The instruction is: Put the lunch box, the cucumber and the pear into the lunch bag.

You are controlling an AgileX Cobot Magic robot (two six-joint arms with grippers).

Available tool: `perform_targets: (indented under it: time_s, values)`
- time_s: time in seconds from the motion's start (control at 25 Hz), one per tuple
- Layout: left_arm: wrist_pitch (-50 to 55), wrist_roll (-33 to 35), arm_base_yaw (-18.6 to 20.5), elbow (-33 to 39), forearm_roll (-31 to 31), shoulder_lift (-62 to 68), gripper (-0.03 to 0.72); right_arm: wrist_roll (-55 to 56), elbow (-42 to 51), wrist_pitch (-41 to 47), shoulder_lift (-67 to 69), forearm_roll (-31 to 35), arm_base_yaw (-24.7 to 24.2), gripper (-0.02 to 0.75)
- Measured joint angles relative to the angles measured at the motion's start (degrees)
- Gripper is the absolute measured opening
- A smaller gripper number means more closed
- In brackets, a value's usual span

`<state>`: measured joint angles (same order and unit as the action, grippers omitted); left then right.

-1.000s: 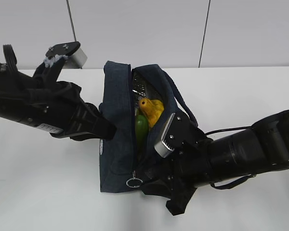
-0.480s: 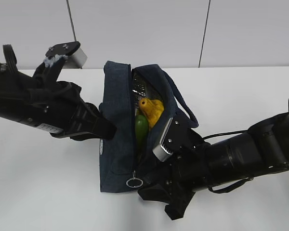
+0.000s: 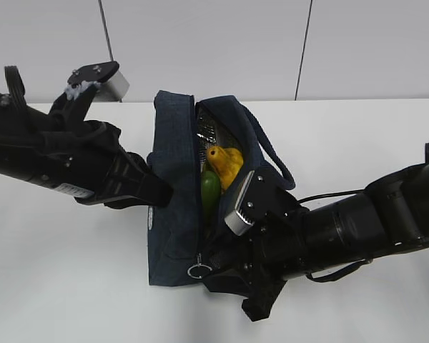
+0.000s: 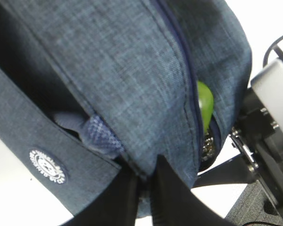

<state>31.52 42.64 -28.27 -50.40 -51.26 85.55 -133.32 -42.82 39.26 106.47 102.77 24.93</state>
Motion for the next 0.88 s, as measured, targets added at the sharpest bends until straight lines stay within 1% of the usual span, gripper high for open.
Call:
perform_targets:
  time_s: [0.12,0.16,0.28,0.64,0.68,0.88]
  values:
    - [0.0,0.15,0.0,0.0,-0.11,0.0,0.004,-0.27,0.0,-1.43,0.0,0.0,0.32,0.284]
    - [0.0,0.15,0.0,0.0,-0.11,0.0,0.004,-0.31,-0.11,-2.85,0.0,0.0,1.33,0.284]
    - [0.07,0.15,0.0,0.0,-0.11,0.0,0.004,-0.55,-0.11,-2.77,0.0,0.0,2.6,0.284]
    - [0.07,0.19,0.0,0.0,-0.15,0.0,0.004,-0.68,-0.45,-2.66,0.0,0.0,2.65,0.284]
    - [0.07,0.19,0.0,0.0,-0.15,0.0,0.004,-0.68,-0.49,-2.66,0.0,0.0,2.65,0.28]
    - [0.07,0.19,0.0,0.0,-0.22,0.0,0.004,-0.68,-0.49,-2.24,0.0,0.0,2.65,0.2]
